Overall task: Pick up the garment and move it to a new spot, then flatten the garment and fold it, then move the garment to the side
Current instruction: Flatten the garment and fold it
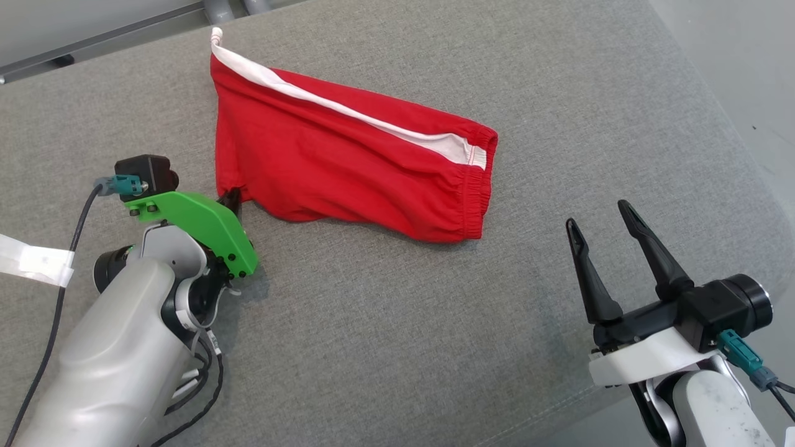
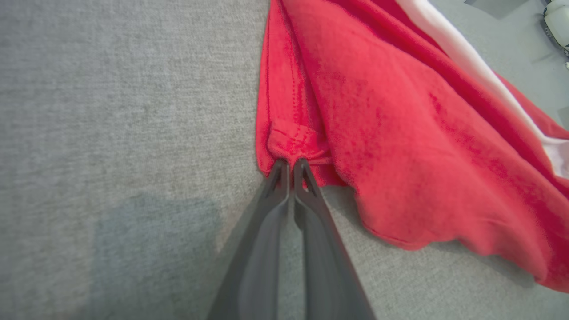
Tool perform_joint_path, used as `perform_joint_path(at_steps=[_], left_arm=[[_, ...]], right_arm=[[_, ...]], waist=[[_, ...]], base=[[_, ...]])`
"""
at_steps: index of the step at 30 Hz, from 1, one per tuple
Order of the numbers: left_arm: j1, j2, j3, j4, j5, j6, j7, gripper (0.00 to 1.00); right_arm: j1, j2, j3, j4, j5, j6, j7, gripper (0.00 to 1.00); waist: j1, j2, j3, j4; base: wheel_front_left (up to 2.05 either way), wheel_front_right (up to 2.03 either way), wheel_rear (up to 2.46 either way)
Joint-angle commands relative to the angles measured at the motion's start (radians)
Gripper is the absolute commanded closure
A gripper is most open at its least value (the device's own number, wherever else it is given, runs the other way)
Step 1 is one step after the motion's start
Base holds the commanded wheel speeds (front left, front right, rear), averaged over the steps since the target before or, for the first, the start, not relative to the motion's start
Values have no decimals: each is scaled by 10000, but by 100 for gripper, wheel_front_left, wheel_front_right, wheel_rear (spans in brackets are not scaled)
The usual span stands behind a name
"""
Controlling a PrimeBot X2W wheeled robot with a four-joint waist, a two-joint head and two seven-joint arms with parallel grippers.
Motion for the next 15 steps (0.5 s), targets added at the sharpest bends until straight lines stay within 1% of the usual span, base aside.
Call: perform_joint_path(at_steps=[1,7,15], left_arm=[[209,-91,-69,106,-109,-95,23,100],[90,-313,-89,452,-121,-322,-190,100],[-287,-355,-185,612,14,-523,-170,100]], right_arm=[[136,56,-39,86,-41,1,-71,0],[146,166,-121,329,-76,1,-76,0],[156,197,-209,282,-32,1,-80,0]], waist=[[1,120,-30,30],[1,120,-133,105],[1,120,-197,107]], base=[[0,0,0],[0,0,0],[0,0,0]])
